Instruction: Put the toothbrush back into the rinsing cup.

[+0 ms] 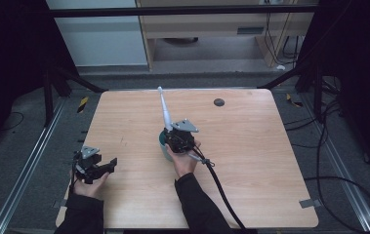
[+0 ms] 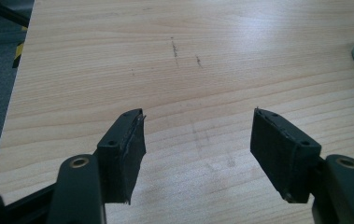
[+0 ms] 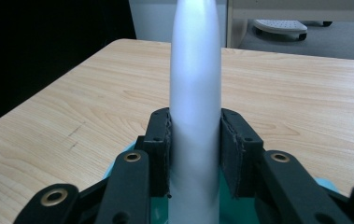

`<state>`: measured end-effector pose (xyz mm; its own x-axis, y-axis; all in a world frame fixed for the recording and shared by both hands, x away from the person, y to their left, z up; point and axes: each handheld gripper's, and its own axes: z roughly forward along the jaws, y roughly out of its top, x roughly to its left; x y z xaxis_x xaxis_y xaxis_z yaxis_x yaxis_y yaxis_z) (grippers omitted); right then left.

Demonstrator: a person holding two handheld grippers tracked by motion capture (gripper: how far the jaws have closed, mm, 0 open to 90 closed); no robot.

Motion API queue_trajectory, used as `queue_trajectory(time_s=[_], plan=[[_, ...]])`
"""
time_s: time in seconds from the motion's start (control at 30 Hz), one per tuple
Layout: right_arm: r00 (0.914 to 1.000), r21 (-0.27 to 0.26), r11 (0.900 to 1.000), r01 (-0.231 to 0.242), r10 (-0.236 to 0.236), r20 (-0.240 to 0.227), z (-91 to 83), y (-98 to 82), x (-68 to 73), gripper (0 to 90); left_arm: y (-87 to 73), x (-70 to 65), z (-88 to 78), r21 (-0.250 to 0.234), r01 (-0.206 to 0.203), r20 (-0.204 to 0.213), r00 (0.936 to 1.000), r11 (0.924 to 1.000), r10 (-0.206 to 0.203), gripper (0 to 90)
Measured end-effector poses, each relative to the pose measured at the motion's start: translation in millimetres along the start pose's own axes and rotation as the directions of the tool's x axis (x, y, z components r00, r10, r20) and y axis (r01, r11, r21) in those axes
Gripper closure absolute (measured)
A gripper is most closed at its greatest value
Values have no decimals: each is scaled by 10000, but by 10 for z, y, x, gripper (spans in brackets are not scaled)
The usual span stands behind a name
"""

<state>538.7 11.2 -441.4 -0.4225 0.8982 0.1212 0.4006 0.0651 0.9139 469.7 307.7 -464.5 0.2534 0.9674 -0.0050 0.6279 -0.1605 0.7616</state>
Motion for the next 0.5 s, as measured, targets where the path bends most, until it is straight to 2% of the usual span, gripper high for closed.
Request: queue_trajectory(time_s=[0.5], plan=[[9997, 482, 9985, 252, -254, 37, 13, -18, 5, 656, -1, -1, 4, 20, -6, 0, 10000, 10000, 6, 348]])
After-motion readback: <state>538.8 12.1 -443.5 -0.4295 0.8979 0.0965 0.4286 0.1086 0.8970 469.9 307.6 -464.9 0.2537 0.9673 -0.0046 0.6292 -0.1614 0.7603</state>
